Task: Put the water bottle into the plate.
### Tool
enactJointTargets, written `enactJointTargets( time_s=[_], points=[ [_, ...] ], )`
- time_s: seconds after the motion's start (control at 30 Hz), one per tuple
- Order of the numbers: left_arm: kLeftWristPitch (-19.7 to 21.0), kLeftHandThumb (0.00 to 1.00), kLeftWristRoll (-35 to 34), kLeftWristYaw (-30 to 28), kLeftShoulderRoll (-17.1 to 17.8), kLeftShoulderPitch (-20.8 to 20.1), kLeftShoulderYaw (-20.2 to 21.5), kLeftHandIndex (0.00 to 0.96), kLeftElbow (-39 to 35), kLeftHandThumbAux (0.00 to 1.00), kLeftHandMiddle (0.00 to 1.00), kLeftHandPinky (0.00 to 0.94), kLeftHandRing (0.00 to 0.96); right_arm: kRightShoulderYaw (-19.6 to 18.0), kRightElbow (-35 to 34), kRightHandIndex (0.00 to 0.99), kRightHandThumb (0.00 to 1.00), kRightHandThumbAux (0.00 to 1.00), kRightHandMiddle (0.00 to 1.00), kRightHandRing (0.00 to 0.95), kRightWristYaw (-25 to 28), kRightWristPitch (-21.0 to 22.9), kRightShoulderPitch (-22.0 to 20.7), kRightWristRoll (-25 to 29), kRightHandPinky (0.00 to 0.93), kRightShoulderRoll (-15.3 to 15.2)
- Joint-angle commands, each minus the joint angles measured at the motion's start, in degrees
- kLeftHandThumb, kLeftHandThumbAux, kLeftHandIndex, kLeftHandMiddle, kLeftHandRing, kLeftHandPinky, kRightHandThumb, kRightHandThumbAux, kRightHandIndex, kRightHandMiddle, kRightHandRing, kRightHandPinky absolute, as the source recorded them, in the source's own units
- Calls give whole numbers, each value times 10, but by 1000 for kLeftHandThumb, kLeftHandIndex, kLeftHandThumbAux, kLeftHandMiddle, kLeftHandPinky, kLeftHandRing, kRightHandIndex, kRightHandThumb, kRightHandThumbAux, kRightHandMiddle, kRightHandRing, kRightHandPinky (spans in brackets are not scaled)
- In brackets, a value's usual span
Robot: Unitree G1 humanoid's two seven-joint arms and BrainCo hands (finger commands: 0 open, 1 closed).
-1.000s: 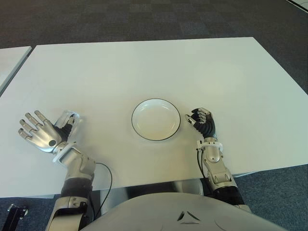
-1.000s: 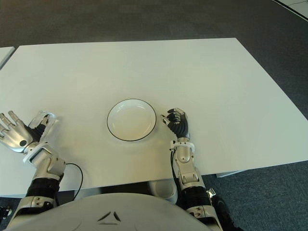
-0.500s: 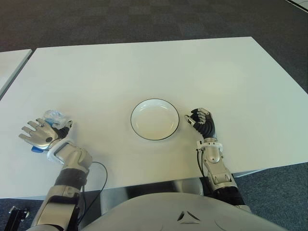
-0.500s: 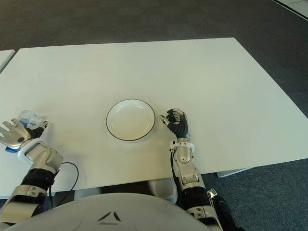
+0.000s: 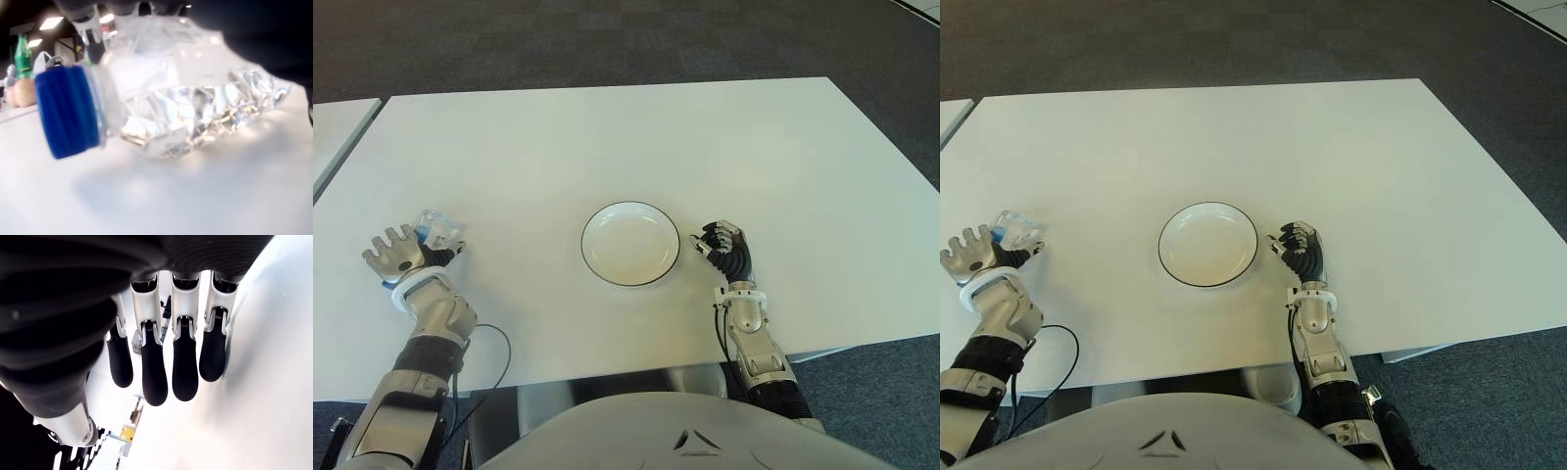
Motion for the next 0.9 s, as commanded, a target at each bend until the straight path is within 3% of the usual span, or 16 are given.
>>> enactJointTargets(
  time_s=[0.03, 0.07, 0.2, 0.3, 0.47, 0.57, 0.73, 0.9],
  points=[
    [75, 390, -7, -106, -46, 96, -38, 0, -195, 337, 65, 0, 4, -1, -1, 425, 702, 733, 555, 540, 4, 5, 5, 0, 508, -1],
    [91, 395, -3, -118, -49, 97, -43, 0, -223, 342, 68, 0, 6, -1, -2, 425, 702, 733, 554, 540, 4, 4, 6, 0, 515, -1],
    [85, 422, -19, -121, -47, 88, -38, 10, -212, 364, 94, 0, 35, -1, -2, 425, 702, 733, 556, 547, 3, 2, 7, 0, 536, -1],
    [60, 452, -37, -95, -54, 87, -22, 69, -175, 372, 187, 184, 155, -1, -1, 425, 702, 733, 558, 553, 4, -1, 7, 3, 535, -2],
    [47, 485, -44, -70, -65, 86, -6, 285, -164, 403, 457, 520, 468, -2, 0, 425, 702, 733, 561, 555, 6, -3, 8, 6, 520, -1],
    [39, 495, -50, -51, -75, 83, 7, 360, -154, 428, 567, 630, 585, -3, 0, 425, 702, 733, 560, 554, 6, -3, 8, 6, 521, 0],
    [25, 498, -56, -30, -83, 80, 18, 436, -142, 464, 657, 704, 666, -4, -2, 425, 702, 733, 555, 551, 6, -3, 9, 7, 524, 1],
    [18, 501, -56, -21, -84, 81, 20, 493, -140, 500, 700, 719, 697, -5, -3, 424, 702, 733, 551, 549, 6, -2, 9, 7, 518, 1]
  ],
)
